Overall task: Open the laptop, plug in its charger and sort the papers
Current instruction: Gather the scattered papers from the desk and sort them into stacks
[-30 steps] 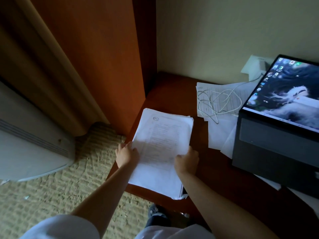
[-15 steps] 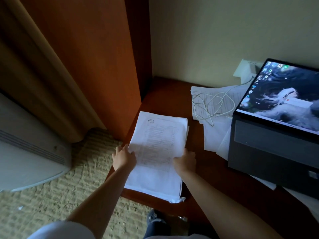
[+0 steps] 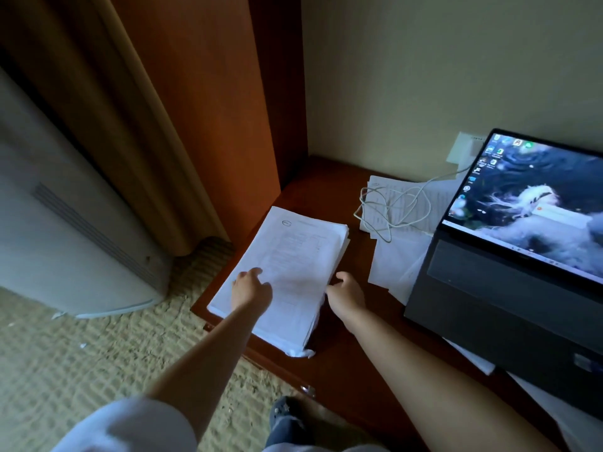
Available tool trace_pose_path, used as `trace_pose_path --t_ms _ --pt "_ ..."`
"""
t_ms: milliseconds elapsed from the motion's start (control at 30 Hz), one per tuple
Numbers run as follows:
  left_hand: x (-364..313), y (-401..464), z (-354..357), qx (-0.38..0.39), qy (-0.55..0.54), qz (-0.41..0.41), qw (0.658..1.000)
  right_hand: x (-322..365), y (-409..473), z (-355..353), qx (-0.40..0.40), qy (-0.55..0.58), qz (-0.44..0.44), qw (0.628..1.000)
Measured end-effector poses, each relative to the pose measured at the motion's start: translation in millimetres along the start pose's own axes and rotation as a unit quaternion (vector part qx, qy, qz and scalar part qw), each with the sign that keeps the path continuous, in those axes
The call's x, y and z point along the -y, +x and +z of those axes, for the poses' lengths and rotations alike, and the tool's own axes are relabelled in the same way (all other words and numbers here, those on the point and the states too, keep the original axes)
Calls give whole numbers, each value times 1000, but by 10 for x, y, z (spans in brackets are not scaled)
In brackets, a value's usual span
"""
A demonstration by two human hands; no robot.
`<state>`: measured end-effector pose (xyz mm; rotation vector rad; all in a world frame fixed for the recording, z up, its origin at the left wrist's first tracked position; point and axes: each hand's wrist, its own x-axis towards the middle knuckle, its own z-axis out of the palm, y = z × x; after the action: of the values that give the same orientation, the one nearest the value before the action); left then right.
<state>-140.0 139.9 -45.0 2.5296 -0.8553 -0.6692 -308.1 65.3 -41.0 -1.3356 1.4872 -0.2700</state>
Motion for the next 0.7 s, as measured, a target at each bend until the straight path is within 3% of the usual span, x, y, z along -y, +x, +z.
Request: trace_pose_path --t_ms 233,367,700 --pt "-320 -856 478 -10 -89 -11 996 -609 -355 -544 16 17 -11 1000" --pt "-461 -1357 862 37 -50 14 998 -1008 -539 -845 -2 19 21 1000" --pt "-753 -1975 1469 146 -135 66 978 -1622 -968 -1417 -93 31 52 994"
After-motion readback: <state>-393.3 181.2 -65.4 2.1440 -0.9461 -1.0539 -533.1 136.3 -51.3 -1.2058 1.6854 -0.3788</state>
